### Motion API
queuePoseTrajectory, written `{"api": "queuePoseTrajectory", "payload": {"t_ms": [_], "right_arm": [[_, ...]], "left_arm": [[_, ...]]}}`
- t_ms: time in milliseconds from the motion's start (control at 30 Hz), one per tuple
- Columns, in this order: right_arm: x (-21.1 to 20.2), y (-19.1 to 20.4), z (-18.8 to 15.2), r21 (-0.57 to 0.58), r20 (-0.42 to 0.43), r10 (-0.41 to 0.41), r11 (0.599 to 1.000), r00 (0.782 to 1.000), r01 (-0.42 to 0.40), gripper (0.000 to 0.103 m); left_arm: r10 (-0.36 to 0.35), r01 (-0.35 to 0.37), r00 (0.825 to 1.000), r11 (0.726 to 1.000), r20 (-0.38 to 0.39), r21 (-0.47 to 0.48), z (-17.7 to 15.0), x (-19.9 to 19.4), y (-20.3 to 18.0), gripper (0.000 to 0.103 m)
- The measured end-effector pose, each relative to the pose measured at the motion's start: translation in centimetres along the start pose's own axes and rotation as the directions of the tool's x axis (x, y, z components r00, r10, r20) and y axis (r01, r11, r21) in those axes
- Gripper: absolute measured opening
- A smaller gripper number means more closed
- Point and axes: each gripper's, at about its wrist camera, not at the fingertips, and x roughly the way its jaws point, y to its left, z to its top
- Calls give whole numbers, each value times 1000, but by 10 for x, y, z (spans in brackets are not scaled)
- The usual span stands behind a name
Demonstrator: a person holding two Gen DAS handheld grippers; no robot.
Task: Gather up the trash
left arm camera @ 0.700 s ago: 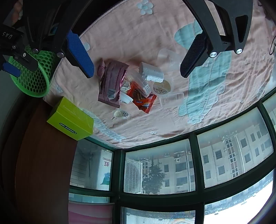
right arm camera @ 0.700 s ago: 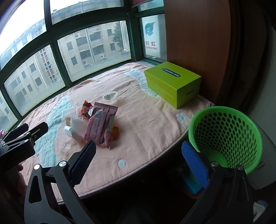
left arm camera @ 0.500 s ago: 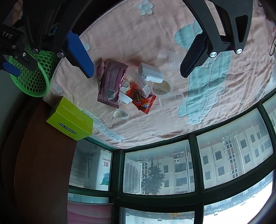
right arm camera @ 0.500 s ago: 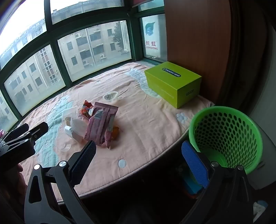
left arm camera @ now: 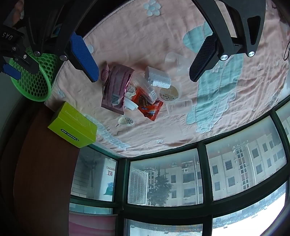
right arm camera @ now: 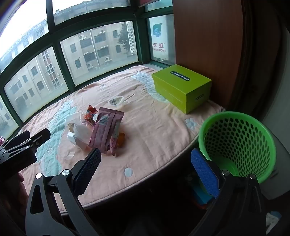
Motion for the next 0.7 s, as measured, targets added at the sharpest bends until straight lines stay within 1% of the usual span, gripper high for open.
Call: {"api": "queuePoseTrajectory", "payload": {"t_ms": [700], "right_arm": [[0,1,1,-1,-4,0,1000,1000,0,98]], "left_arm": [[-4,4,1000,1000,-4,-8,0,1,4,97]]}}
